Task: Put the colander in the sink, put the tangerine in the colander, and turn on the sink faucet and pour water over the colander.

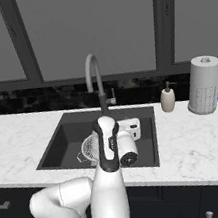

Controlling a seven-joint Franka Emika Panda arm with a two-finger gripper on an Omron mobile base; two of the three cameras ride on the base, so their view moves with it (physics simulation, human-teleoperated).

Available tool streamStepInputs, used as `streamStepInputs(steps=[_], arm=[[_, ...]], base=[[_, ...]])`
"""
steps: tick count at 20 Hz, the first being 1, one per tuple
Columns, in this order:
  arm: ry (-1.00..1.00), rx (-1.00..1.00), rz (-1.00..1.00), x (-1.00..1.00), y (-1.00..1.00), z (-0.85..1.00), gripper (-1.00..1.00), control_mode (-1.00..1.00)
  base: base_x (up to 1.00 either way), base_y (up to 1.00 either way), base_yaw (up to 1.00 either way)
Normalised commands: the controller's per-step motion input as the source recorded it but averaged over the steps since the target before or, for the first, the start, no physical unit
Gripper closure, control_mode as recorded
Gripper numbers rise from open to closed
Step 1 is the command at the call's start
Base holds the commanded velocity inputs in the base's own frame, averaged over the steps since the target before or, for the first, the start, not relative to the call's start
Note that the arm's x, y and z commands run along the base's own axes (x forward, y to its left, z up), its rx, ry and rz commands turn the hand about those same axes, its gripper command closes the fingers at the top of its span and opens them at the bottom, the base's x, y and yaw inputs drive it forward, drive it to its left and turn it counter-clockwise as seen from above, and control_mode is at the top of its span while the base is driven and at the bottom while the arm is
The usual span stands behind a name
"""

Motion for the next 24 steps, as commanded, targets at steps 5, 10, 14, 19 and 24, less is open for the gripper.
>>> streamStepInputs(steps=[5, 10, 14, 19, 24], arm=[[-0.03, 0.01, 0.00, 0.28, 0.00, 0.03, -1.00, -1.00], [0.00, 0.01, 0.08, 0.35, 0.00, 0.00, -1.00, -1.00], [0.10, 0.02, 0.12, 0.86, 0.00, 0.00, -1.00, -1.00], [0.03, 0.10, 0.09, 0.72, -0.37, -0.04, -1.00, -1.00], [0.00, 0.11, 0.00, 0.07, -0.31, -0.17, -1.00, -1.00]], base=[[0.00, 0.00, 0.00], [0.00, 0.00, 0.00], [0.00, 0.00, 0.00], [0.00, 0.00, 0.00], [0.00, 0.00, 0.00]])
